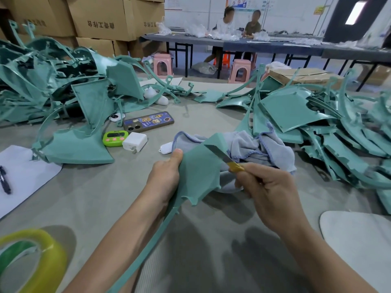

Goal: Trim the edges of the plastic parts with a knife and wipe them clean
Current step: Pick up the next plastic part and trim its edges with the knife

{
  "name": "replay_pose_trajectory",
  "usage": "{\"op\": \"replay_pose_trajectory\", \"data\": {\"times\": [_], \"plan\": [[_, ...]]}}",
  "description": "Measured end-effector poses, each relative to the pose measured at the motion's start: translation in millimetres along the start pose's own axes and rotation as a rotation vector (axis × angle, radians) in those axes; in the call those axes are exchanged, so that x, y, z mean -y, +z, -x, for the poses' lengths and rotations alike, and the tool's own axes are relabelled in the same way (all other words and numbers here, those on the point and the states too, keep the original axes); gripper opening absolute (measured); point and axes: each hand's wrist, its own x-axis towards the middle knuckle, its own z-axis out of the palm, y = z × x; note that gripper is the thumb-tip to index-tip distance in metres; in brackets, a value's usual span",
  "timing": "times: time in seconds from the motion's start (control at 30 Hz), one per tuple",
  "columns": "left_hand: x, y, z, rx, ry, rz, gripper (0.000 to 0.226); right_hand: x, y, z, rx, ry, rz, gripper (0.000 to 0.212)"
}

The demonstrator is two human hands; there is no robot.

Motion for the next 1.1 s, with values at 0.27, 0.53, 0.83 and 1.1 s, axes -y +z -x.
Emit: {"op": "replay_pose_trajectory", "data": {"times": [0.27, 0.53, 0.83, 1.1], "plan": [[-3.4, 0.1, 1.6, 0.037, -0.005, 0.019, 0.052, 3.0, -3.7, 0.5, -0.024, -0.008, 0.010, 0.017], [-2.7, -2.2, 1.0, 0.022, 0.032, -0.004, 0.054, 2.4, -3.4, 8.4, 0.029, 0.006, -0.050, 0.017], [-2.8, -4.5, -1.0, 0.014, -0.070, 0.095, 0.050, 8.5, -1.5, 10.6, 0.028, 0.007, -0.112, 0.013], [-8.7, -7.3, 2.0, -0.052, -0.108, 0.126, 0.048, 12.1, -0.8, 15.6, 0.122, 0.037, -0.185, 0.017]]}}
